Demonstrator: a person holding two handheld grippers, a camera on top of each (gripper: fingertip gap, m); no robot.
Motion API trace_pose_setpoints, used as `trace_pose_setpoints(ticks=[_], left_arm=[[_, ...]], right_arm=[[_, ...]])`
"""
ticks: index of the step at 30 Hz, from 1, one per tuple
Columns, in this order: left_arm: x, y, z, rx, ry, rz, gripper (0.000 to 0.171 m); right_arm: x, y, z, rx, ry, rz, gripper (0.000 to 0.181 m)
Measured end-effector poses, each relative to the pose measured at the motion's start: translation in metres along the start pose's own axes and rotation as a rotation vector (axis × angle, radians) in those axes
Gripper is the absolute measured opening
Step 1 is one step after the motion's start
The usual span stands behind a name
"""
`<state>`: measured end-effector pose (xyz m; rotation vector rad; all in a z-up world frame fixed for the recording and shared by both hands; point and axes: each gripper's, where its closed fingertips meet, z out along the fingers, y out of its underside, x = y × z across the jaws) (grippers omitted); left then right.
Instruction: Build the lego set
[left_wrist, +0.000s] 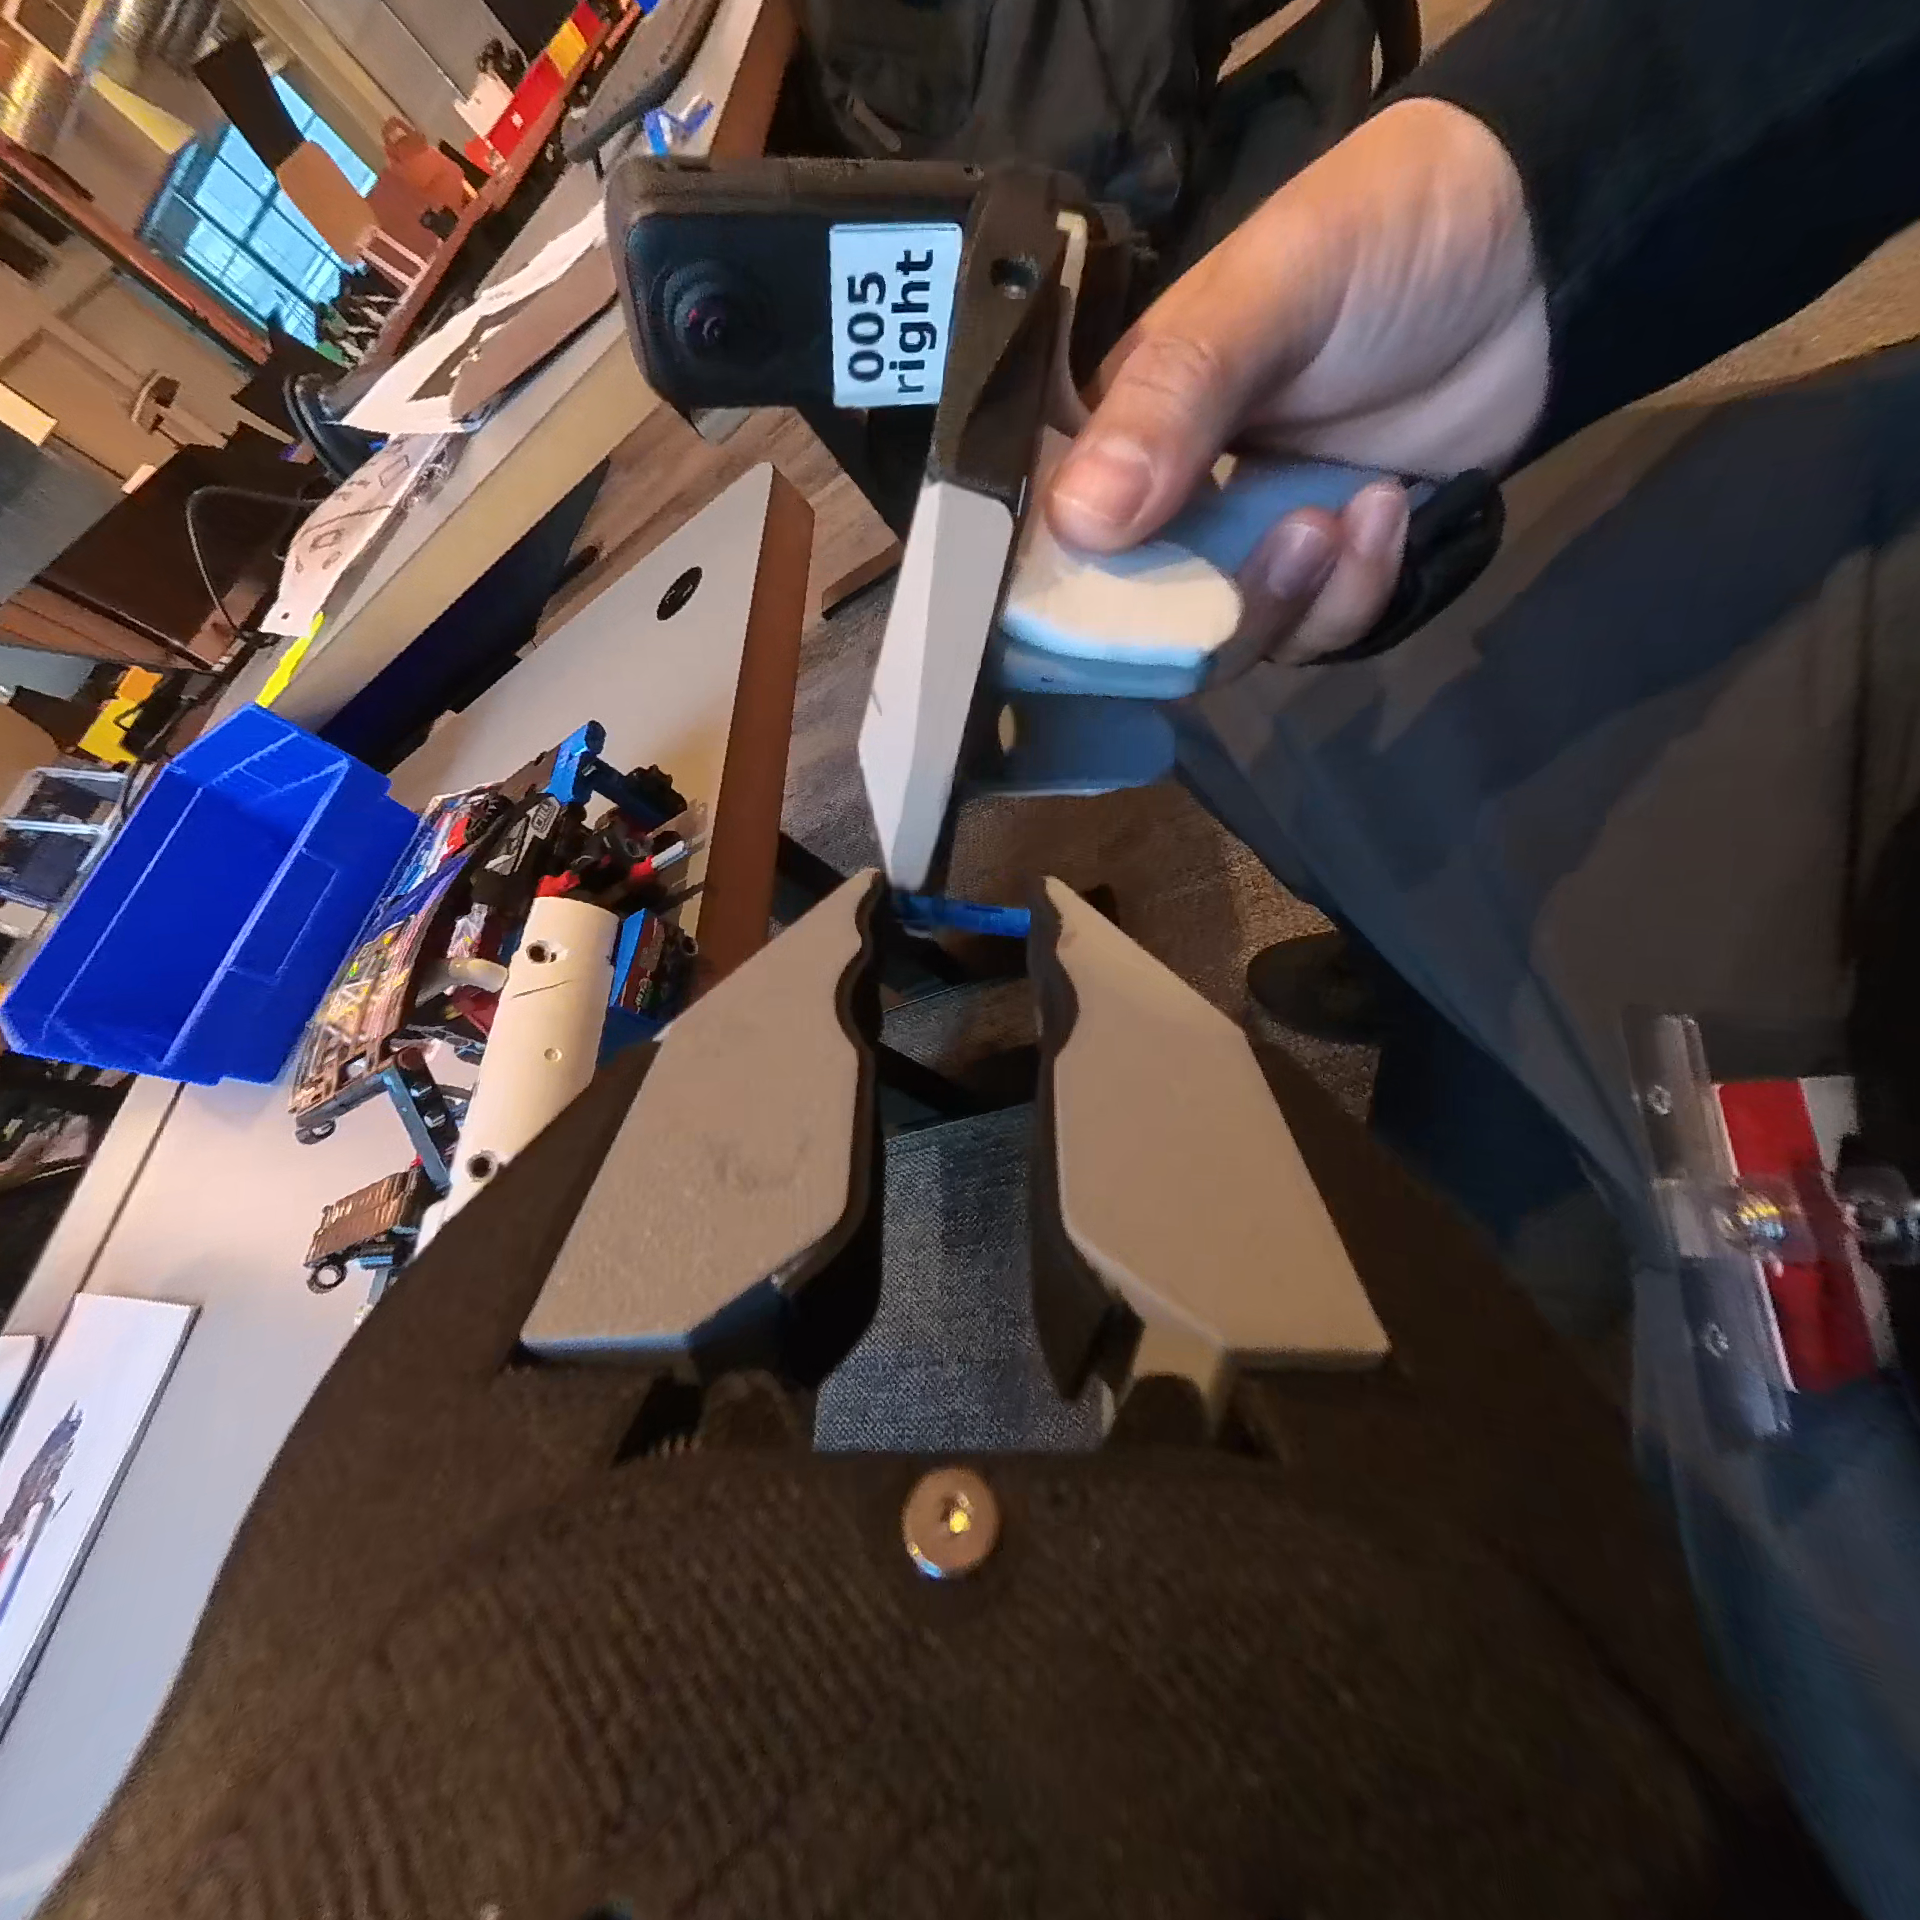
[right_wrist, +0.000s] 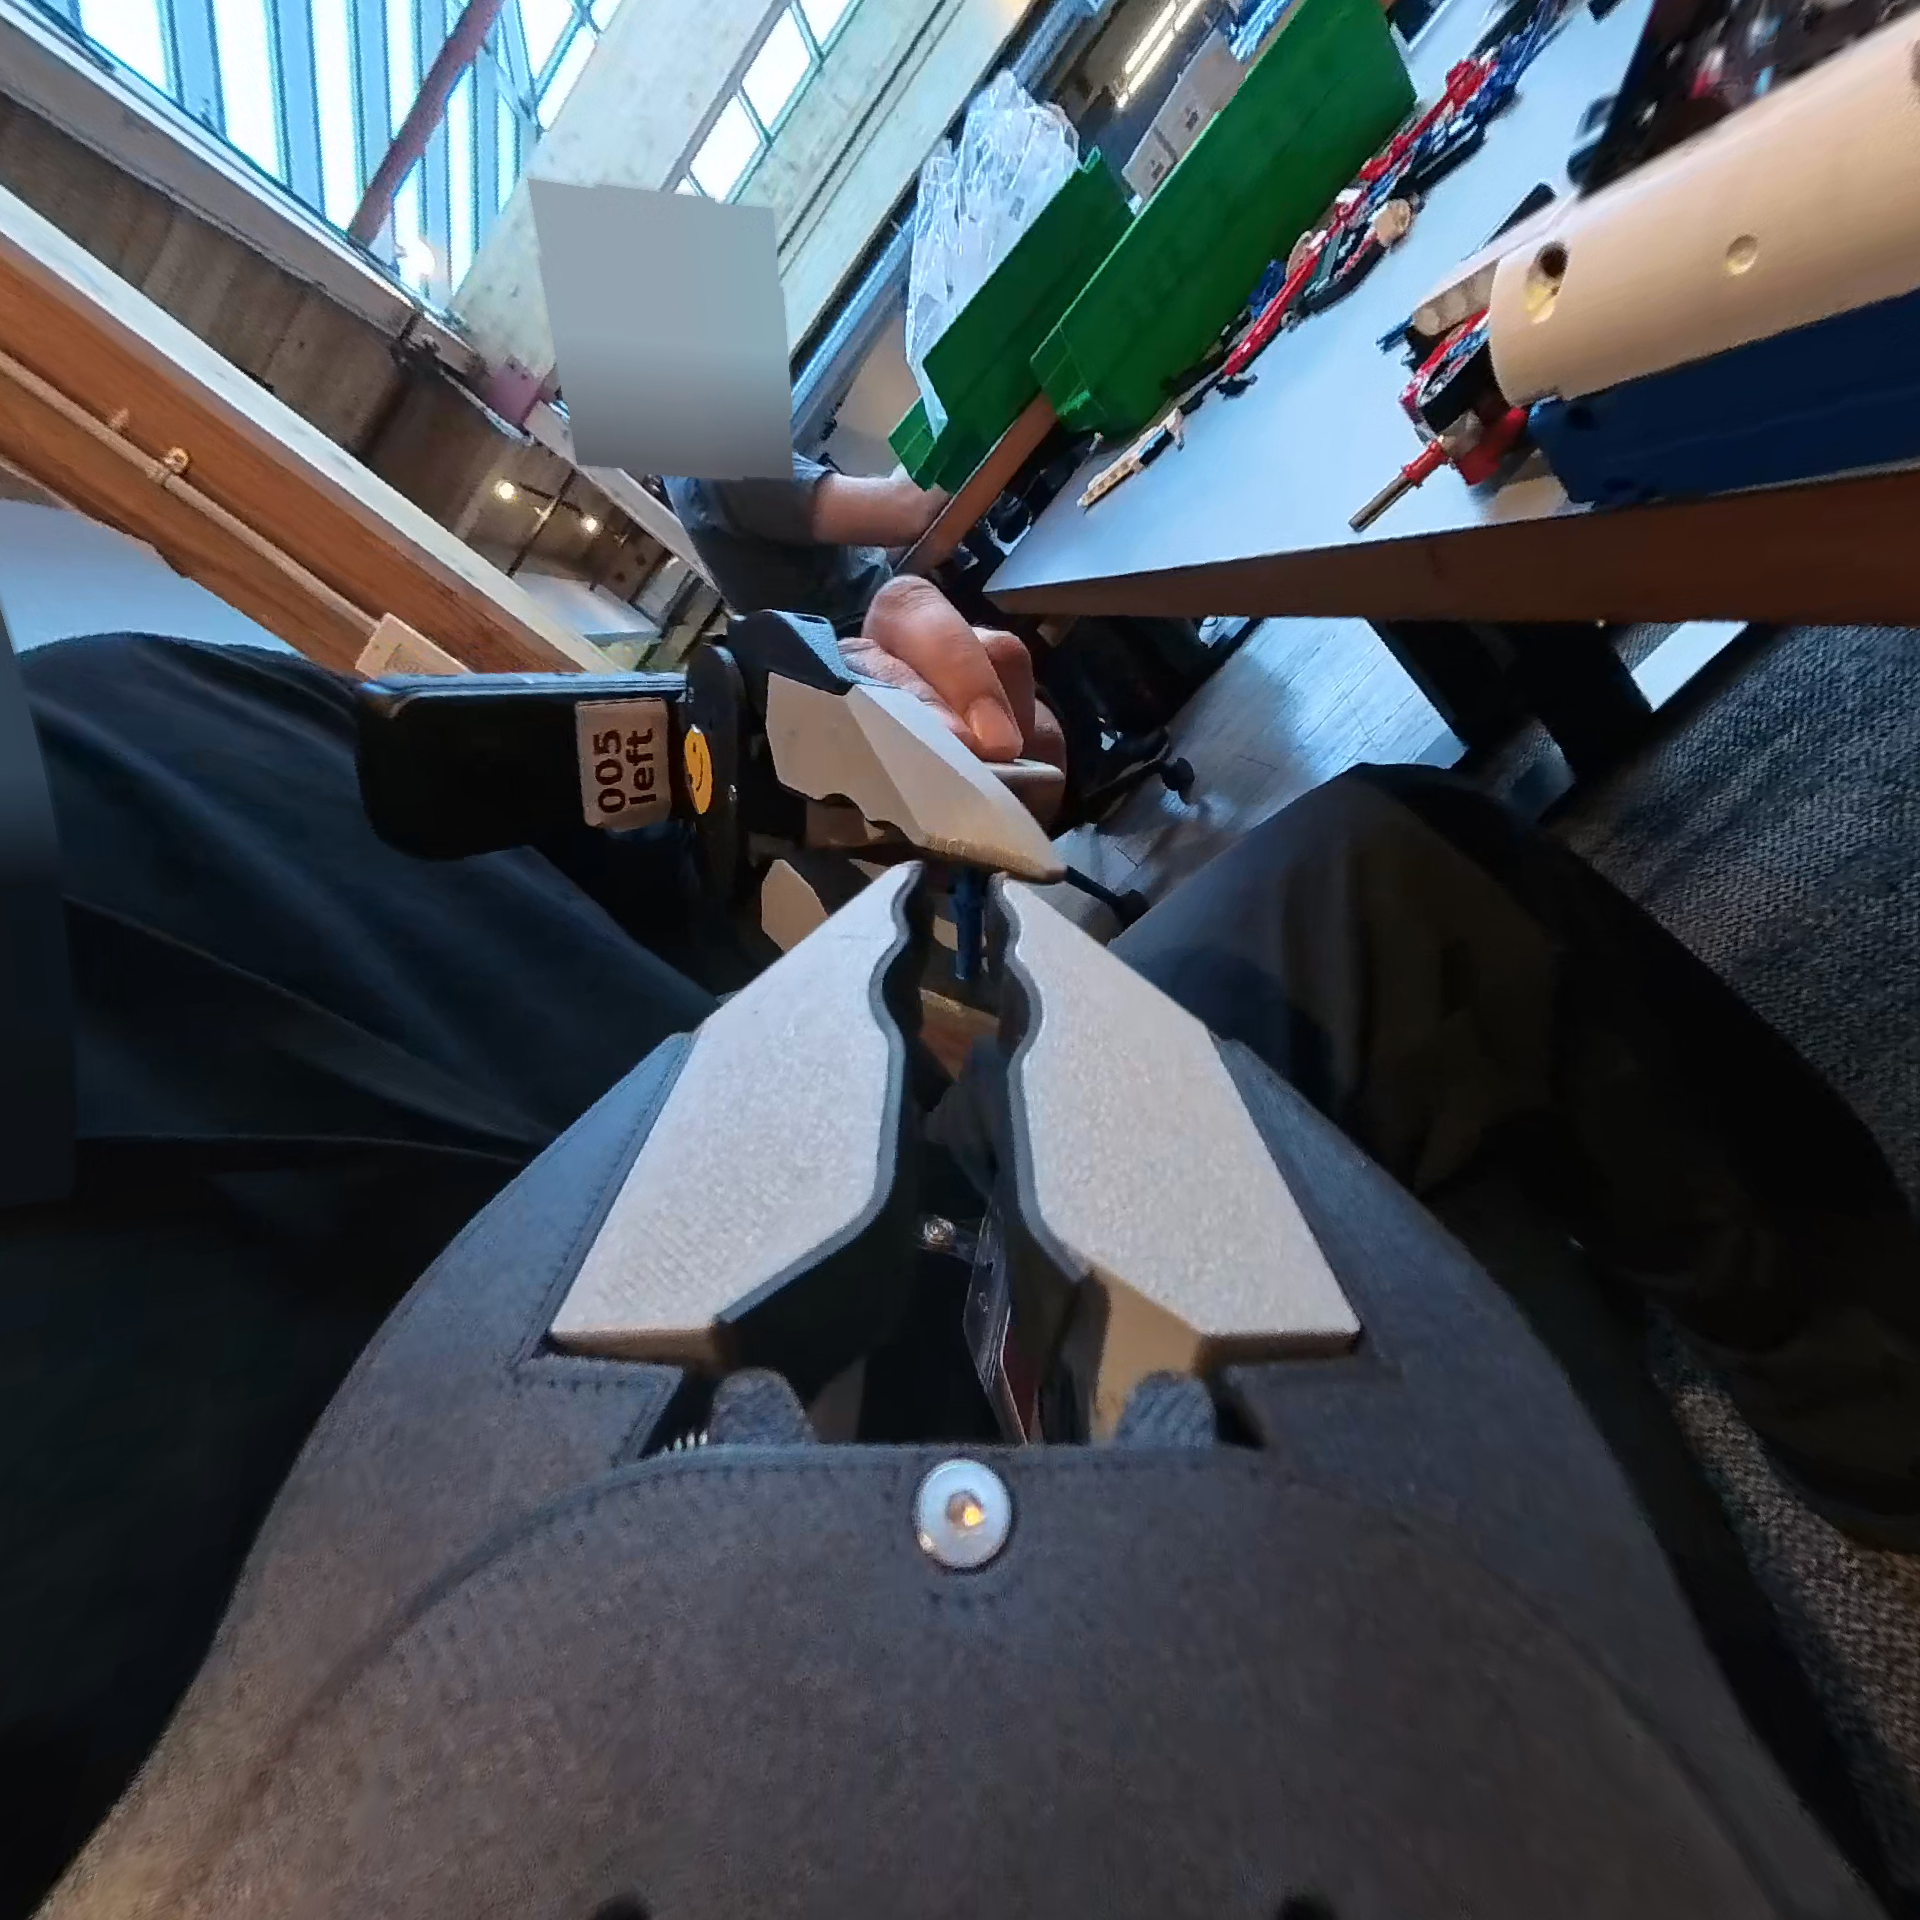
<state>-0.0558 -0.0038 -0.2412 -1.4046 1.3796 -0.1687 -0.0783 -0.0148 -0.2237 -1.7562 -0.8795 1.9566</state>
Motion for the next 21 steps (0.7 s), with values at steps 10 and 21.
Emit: trace_pose_setpoints(ticks=[10,21], left_arm=[[-0.018,0.027,0.006,-0.130,-0.105,-0.187,0.042],[-0.007,-0.018,-0.009,0.198,0.298,-0.801,0.014]], right_arm=[[0.015,-0.014,-0.003,0.123,0.125,-0.034,0.003],[-0.010,-0.024,0.002,0.177,0.119,-0.341,0.003]])
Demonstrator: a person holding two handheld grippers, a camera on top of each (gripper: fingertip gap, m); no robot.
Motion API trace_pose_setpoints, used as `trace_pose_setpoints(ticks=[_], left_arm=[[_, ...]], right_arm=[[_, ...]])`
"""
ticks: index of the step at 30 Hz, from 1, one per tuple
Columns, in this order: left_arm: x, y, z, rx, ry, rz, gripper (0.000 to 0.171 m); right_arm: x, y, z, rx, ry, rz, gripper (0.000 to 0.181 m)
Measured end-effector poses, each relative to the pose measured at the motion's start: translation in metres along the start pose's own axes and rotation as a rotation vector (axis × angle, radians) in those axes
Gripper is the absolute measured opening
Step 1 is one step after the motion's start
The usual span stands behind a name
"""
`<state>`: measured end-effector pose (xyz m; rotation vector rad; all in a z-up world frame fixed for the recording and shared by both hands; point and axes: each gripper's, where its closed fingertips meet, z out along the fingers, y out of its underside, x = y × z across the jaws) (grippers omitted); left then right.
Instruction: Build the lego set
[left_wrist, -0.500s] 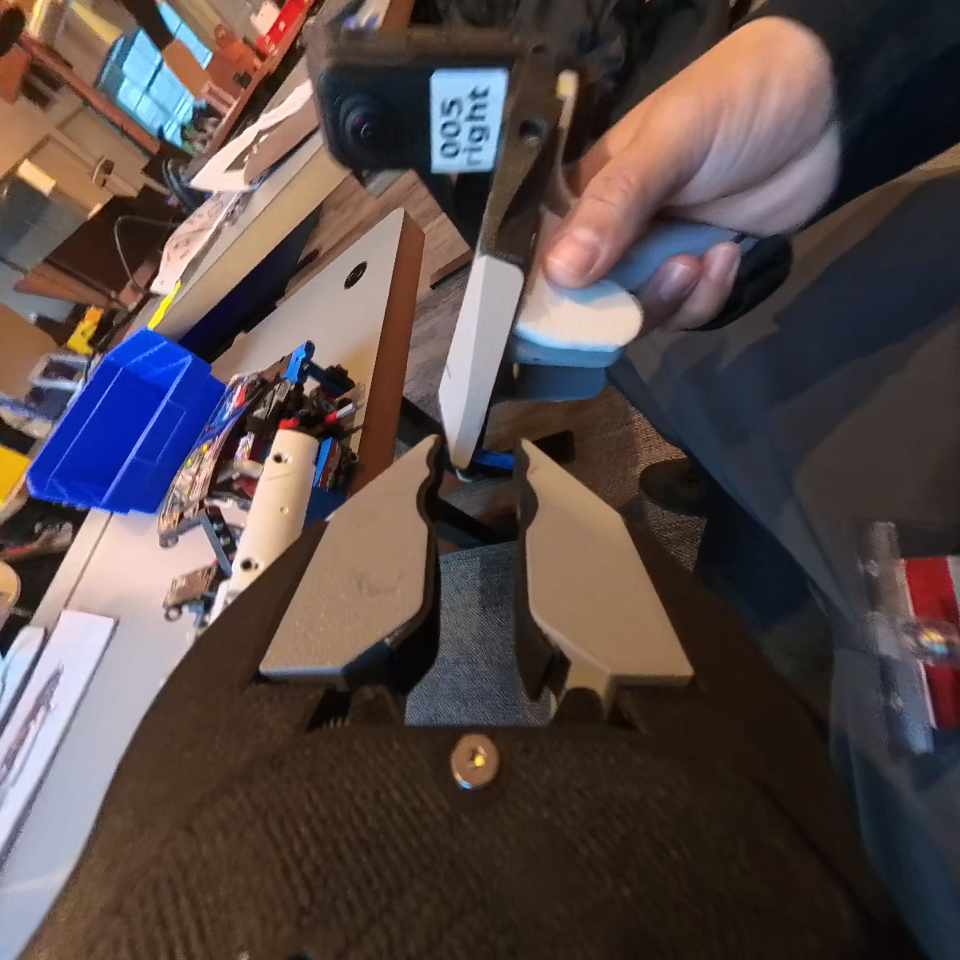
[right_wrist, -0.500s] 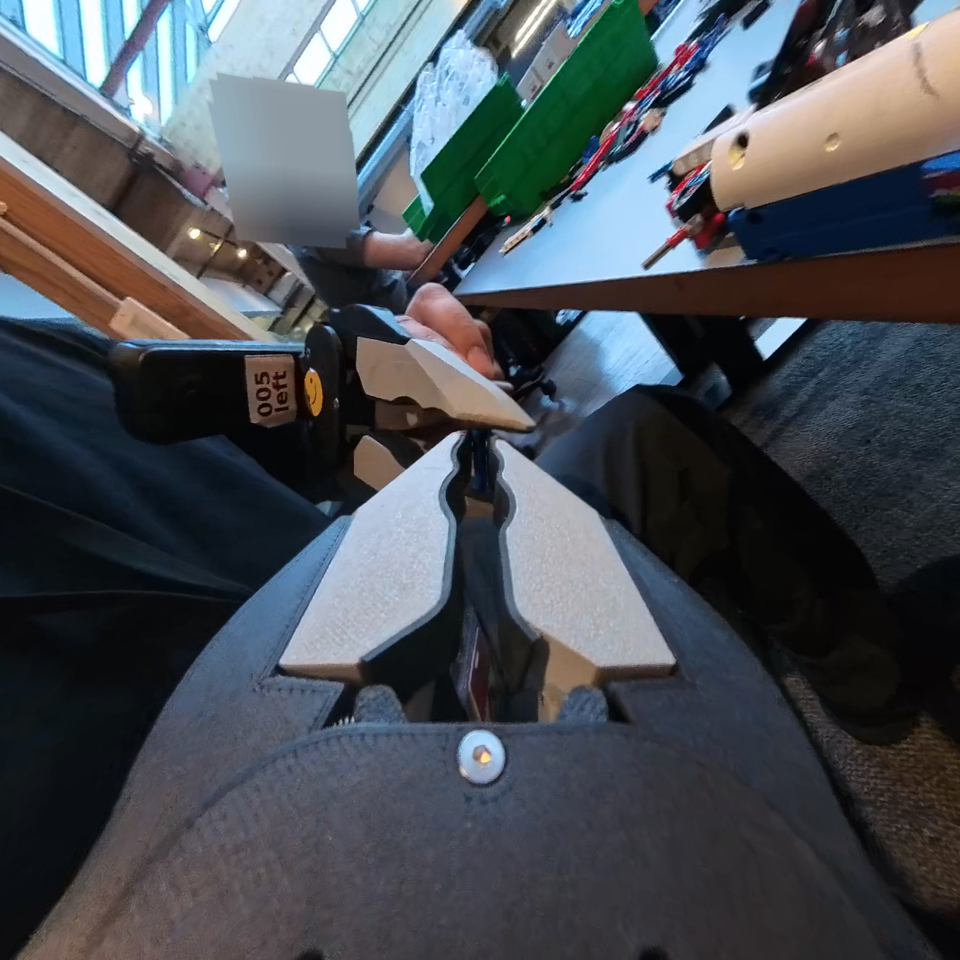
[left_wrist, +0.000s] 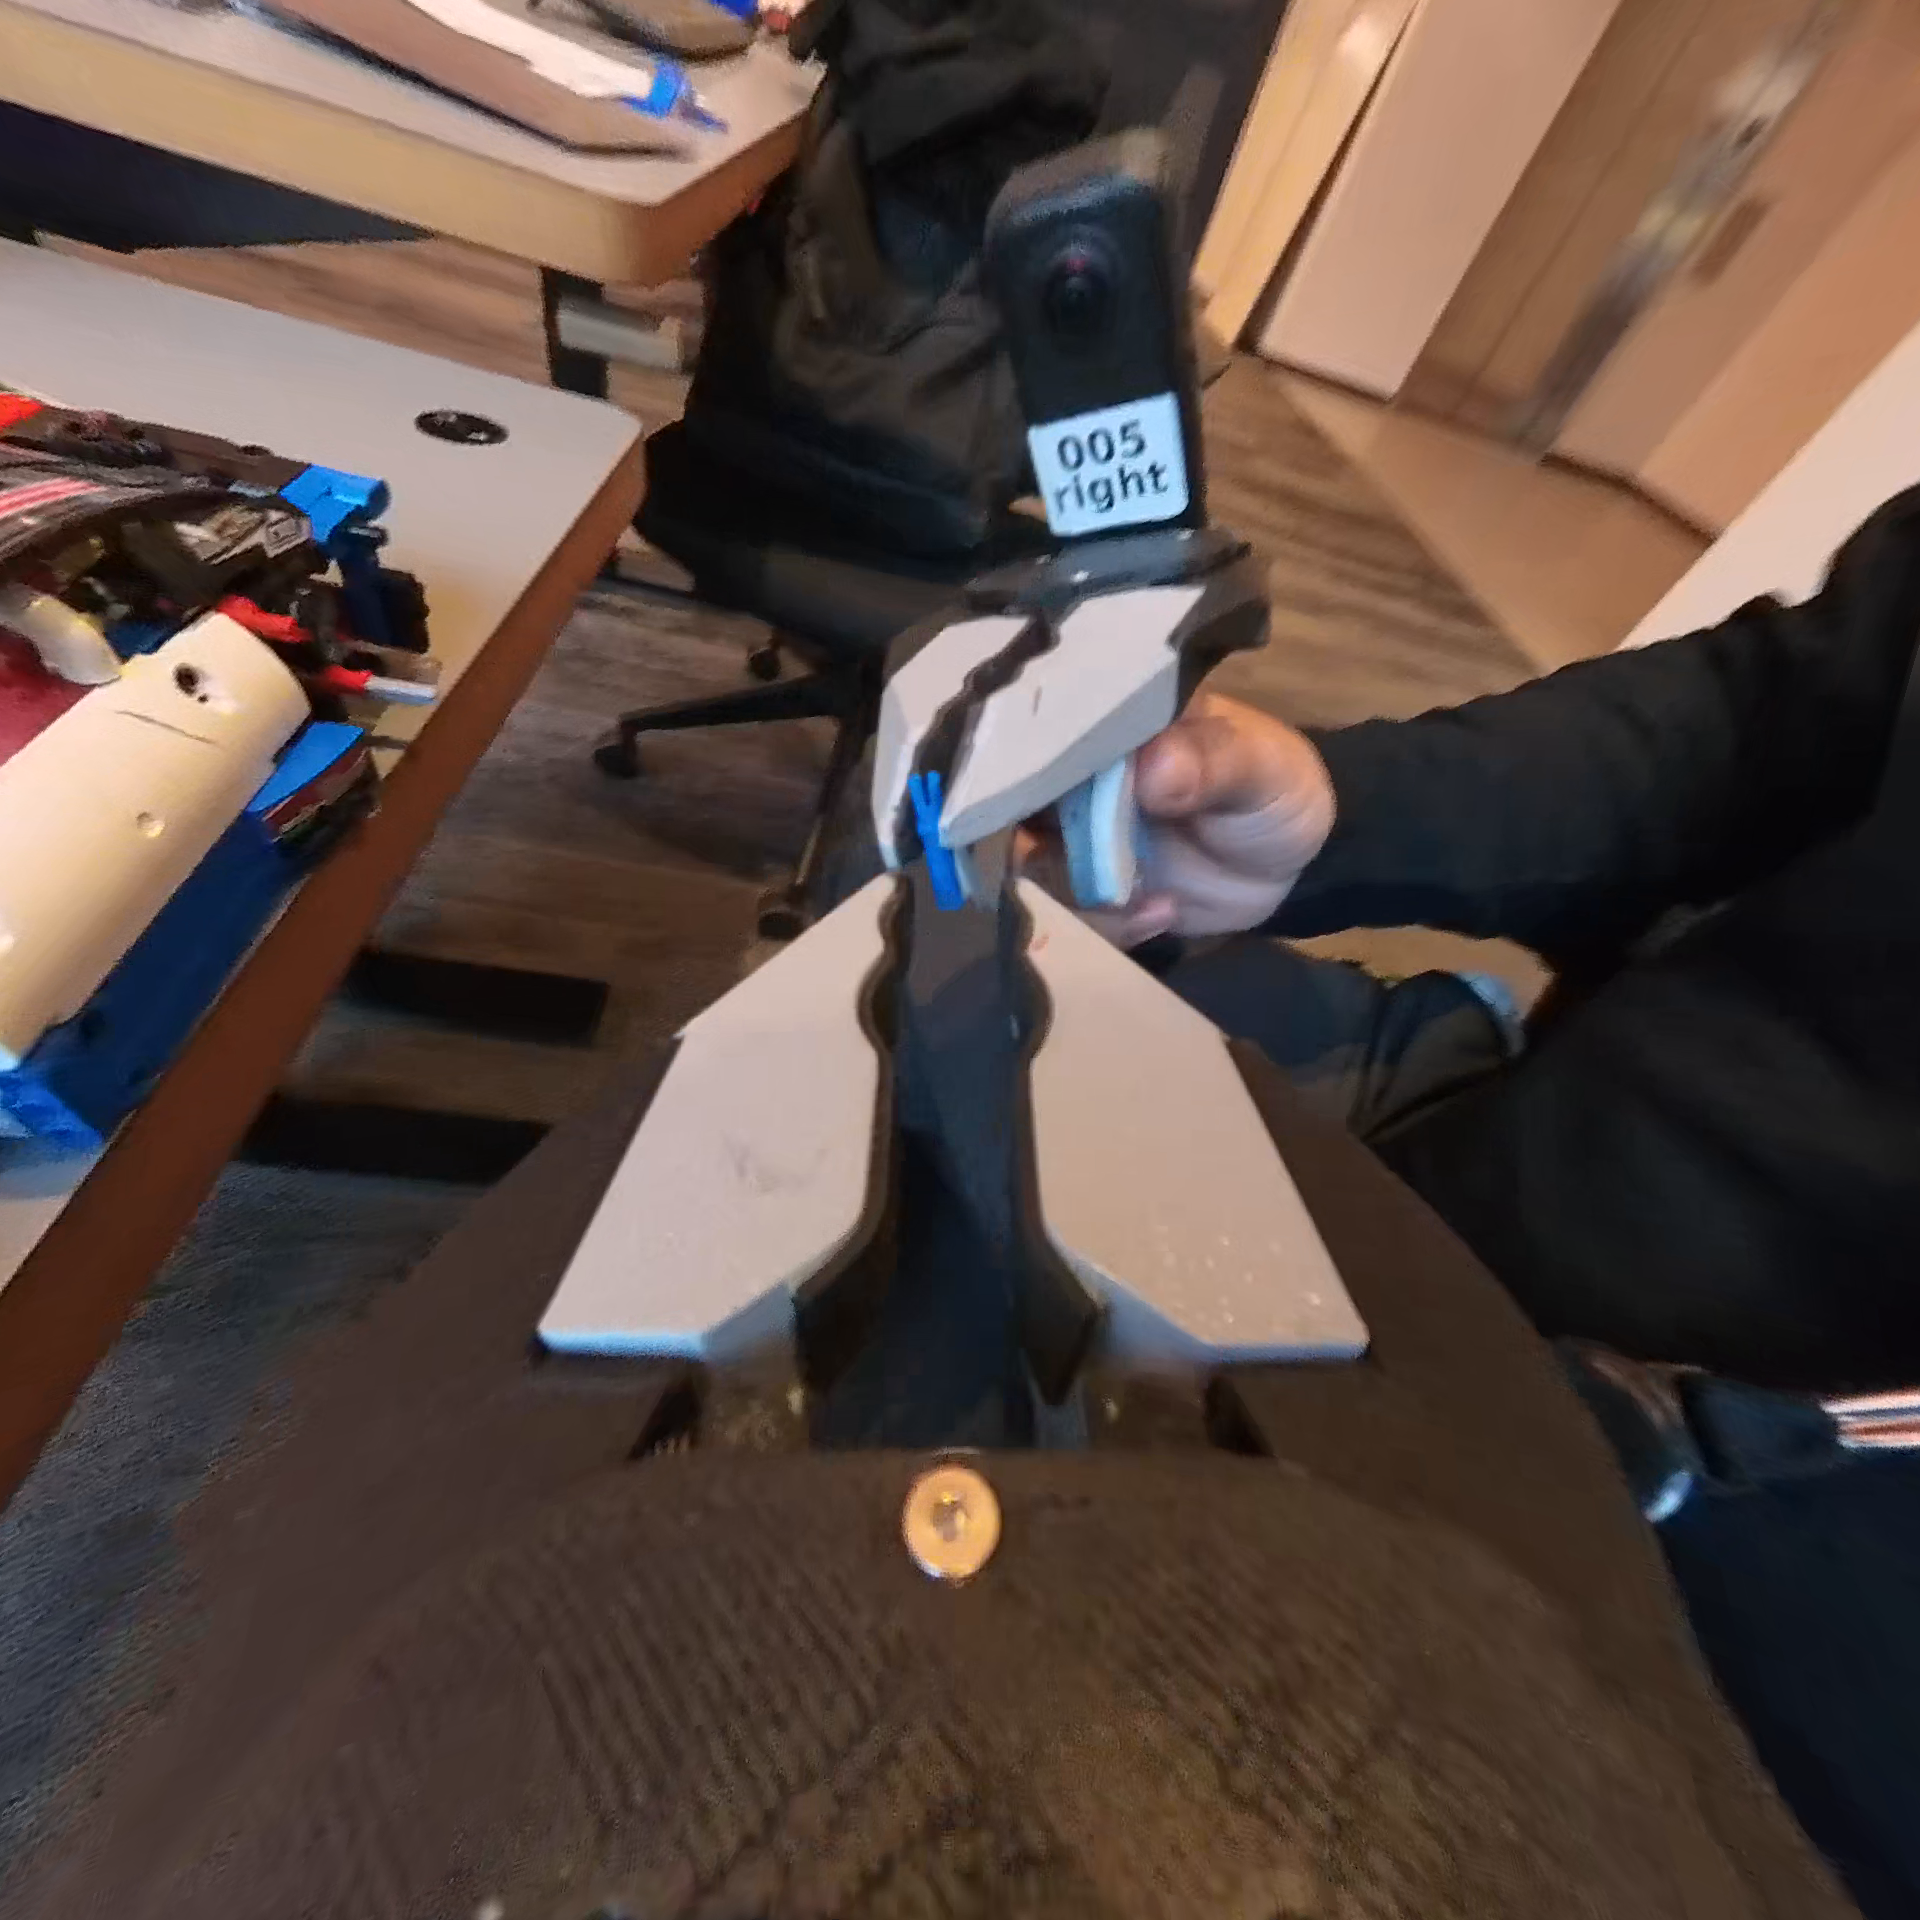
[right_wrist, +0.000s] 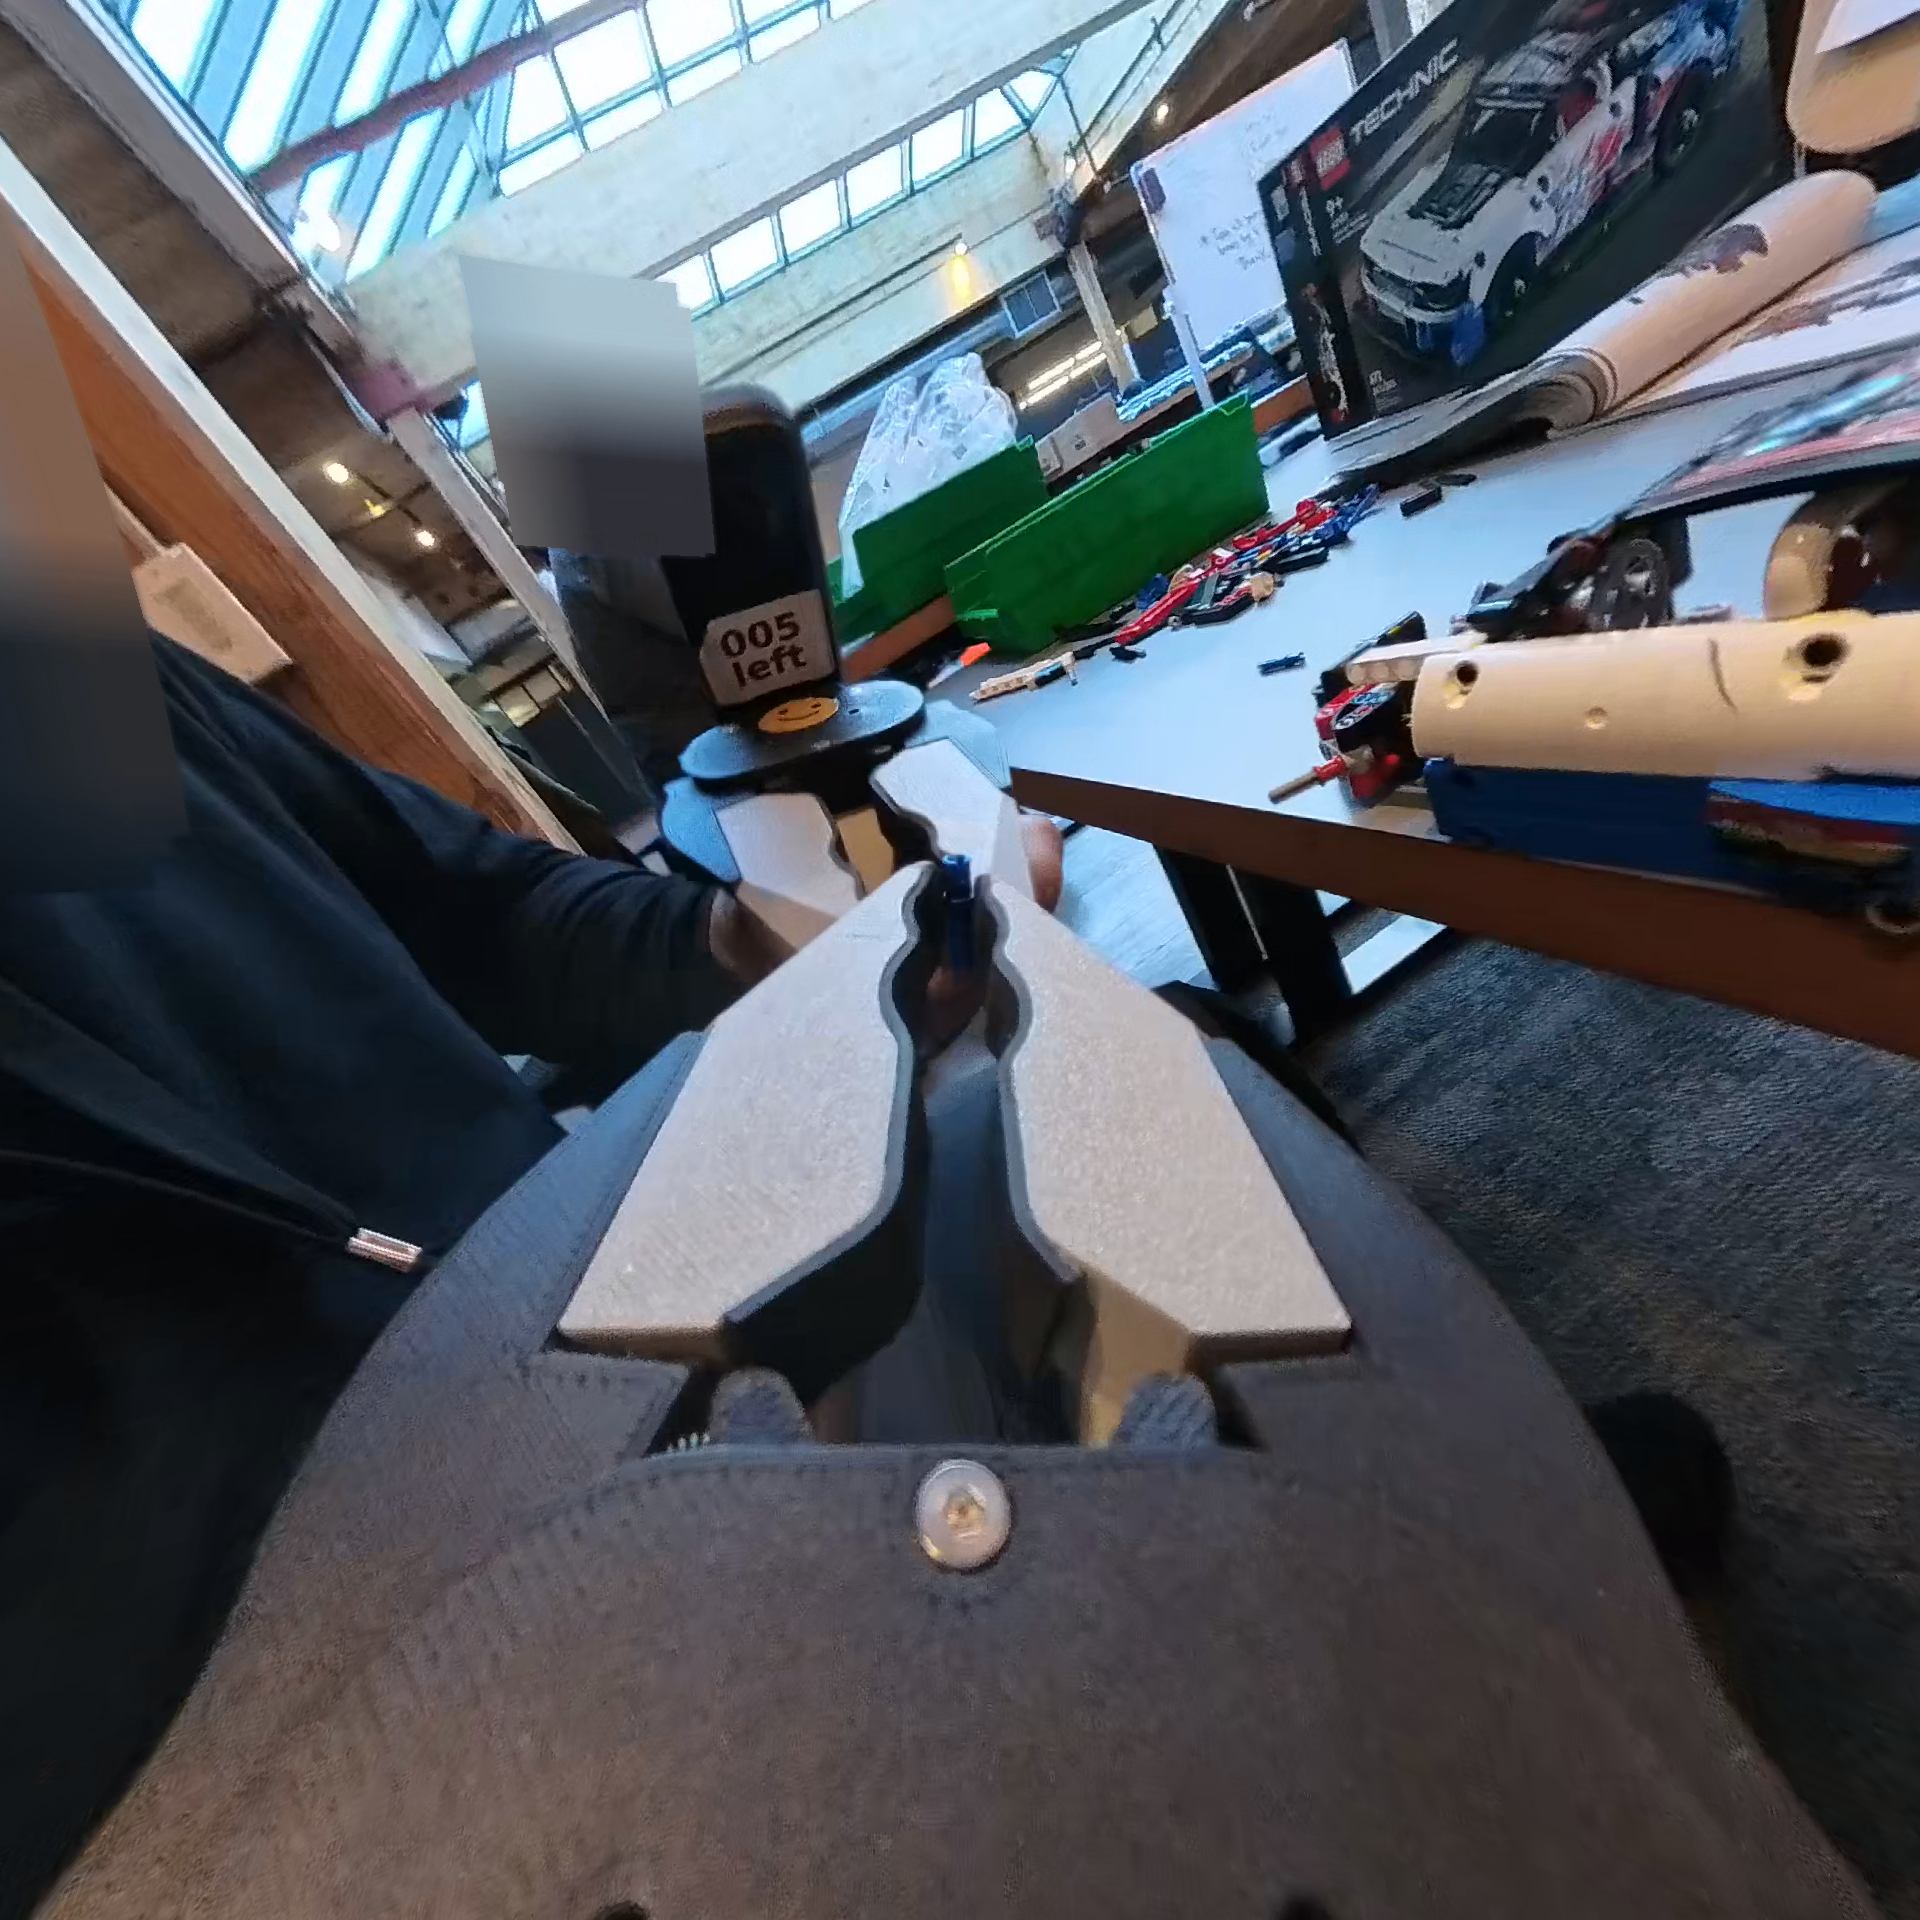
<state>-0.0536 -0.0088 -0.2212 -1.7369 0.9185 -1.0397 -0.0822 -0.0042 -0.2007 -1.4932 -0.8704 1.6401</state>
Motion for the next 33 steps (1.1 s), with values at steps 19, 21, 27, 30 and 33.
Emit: trace_pose_setpoints(ticks=[19,21,27,30,33], left_arm=[[-0.017,0.011,-0.007,-0.098,-0.103,0.178,0.002],[-0.029,0.023,-0.006,-0.195,-0.201,0.297,0.002],[-0.053,0.051,-0.006,-0.427,-0.386,0.626,0.002],[-0.054,0.054,-0.005,-0.470,-0.419,0.742,0.002],[-0.054,0.057,-0.005,-0.494,-0.424,0.821,0.002]], right_arm=[[0.013,0.015,-0.004,-0.138,0.074,-0.116,0.004],[0.026,0.024,-0.006,-0.196,0.127,-0.108,0.004],[0.044,0.036,-0.013,-0.274,0.208,-0.081,0.006],[0.046,0.044,-0.014,-0.337,0.229,-0.129,0.006],[0.049,0.055,-0.015,-0.427,0.263,-0.221,0.006]])
